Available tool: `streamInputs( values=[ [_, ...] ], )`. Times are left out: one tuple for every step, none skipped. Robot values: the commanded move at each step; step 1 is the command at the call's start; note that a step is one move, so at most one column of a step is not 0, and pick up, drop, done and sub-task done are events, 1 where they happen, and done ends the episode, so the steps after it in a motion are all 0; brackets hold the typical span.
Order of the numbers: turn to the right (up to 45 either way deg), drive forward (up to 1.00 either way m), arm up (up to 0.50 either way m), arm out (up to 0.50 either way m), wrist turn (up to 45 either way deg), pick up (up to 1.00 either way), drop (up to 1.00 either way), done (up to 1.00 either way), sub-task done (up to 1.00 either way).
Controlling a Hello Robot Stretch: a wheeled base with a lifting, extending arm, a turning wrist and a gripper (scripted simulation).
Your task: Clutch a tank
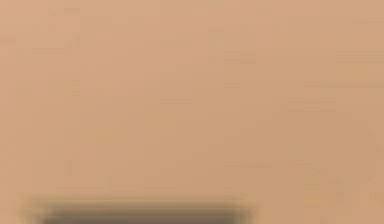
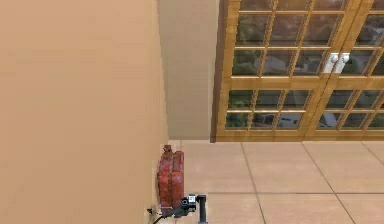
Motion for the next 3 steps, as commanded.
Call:
streamInputs(
  values=[
    [0.0, 0.00, 0.00, 0.00, 45.0, 0.00, 0.00, 0.00, 0.00],
    [0.0, 0.00, 0.00, 0.00, 33.0, 0.00, 0.00, 0.00, 0.00],
    [0.0, 0.00, 0.00, 0.00, 0.0, 1.00, 0.00, 0.00, 0.00]
  ],
)
